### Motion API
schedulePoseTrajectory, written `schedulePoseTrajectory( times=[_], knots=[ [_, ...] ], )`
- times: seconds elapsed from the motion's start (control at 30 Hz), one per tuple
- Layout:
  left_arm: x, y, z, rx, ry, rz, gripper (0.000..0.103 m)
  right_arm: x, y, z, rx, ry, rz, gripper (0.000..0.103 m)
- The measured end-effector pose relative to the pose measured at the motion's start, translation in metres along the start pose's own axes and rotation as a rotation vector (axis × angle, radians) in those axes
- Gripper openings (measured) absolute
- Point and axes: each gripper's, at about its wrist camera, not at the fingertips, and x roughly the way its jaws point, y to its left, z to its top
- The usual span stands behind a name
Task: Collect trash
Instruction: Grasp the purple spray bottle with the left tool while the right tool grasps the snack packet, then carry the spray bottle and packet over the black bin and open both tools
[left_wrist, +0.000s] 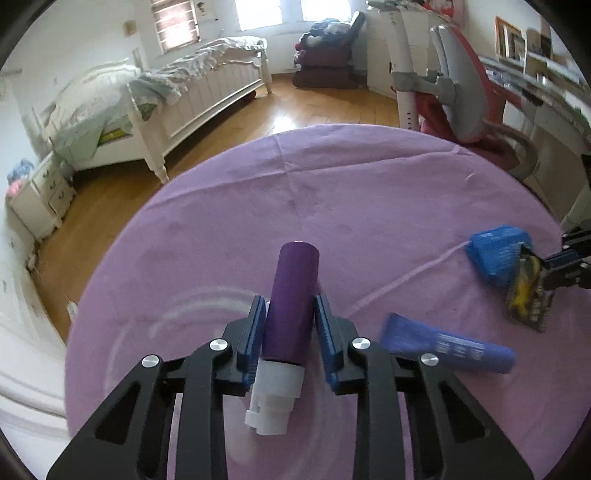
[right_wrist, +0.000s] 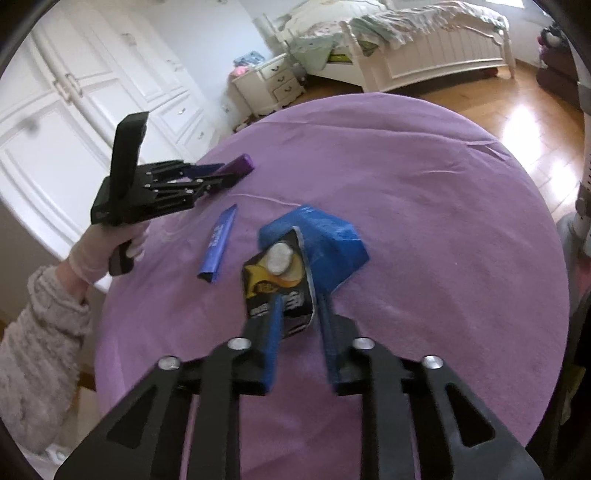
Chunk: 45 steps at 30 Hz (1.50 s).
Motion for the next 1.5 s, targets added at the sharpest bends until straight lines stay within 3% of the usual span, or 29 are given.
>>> schedulePoseTrajectory(
  times=[0.2, 0.33, 0.53, 0.73, 0.9, 1.17, 1.37, 1.5],
  knots=[
    [-0.019, -0.012, -0.022, -0.143, 0.001, -0.072, 0.026, -0.015, 0.0, -0.001, 0.034, -0.034, 0.094, 0.006],
    [-0.038, -0.015, -0.039, -0.294, -0.015, -0.128, 0.025, -0.03, 0.0, -0.004, 0.047, -0.052, 0.12, 0.006],
    [-0.049, -0.047, -0.055, -0.305, 0.015, -0.088, 0.026, -0.036, 0.021, -0.009, -0.046, -0.034, 0.041, 0.006],
    [-0.047, -0.048, -0.055, -0.356, -0.009, -0.052, 0.026, -0.017, 0.039, -0.017, -0.131, 0.01, 0.013, 0.006],
    [-0.067, -0.058, -0.057, -0.396, -0.071, -0.094, 0.025, -0.042, 0.029, -0.021, -0.059, -0.06, 0.103, 0.004],
    [-0.093, -0.13, -0.019, -0.353, -0.171, -0.248, 0.025, -0.112, -0.033, -0.038, 0.149, -0.198, 0.198, 0.004],
    [-0.072, -0.208, 0.03, -0.278, -0.193, -0.402, 0.025, -0.163, -0.08, -0.061, 0.232, -0.295, 0.15, 0.004],
    [-0.054, -0.257, 0.063, -0.231, -0.195, -0.486, 0.025, -0.209, -0.125, -0.077, 0.307, -0.394, 0.065, 0.004]
  ],
)
